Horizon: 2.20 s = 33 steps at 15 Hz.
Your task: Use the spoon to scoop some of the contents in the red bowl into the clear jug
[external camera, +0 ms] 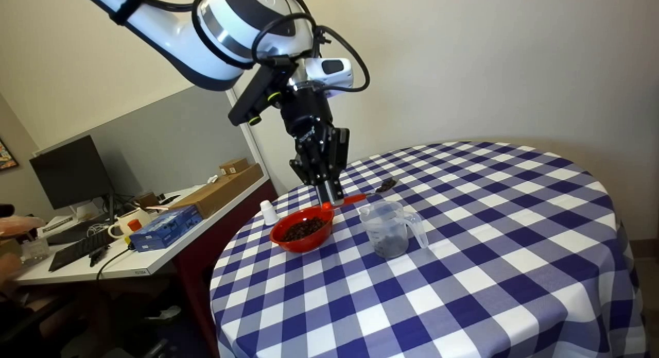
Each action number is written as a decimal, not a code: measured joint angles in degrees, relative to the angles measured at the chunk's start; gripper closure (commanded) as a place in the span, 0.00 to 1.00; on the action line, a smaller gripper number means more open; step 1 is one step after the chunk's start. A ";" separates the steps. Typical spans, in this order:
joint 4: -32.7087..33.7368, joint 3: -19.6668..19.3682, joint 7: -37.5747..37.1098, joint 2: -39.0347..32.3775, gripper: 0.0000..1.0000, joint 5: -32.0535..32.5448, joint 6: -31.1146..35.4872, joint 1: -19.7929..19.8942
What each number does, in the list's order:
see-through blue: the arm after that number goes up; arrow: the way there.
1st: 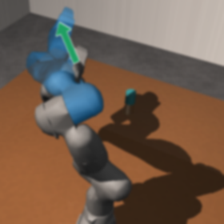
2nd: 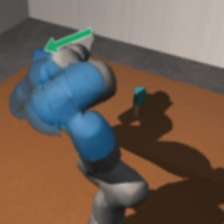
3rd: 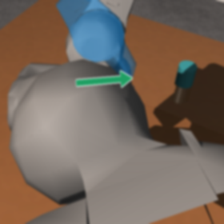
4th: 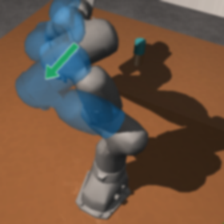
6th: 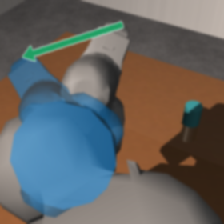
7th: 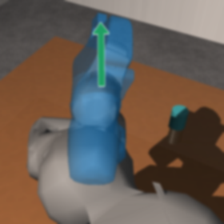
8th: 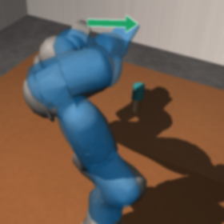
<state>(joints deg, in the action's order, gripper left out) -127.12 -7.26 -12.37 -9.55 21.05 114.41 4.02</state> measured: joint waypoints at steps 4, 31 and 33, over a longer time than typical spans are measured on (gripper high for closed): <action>-0.06 0.03 -1.10 0.00 0.90 2.10 0.00 -0.26; -3.53 1.58 -11.30 1.10 0.90 19.63 -0.01 -2.89; -4.10 1.96 -12.35 1.25 0.90 21.27 -0.02 -3.14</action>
<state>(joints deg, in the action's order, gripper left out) -131.21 -5.29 -24.72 -8.31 42.32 114.39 0.88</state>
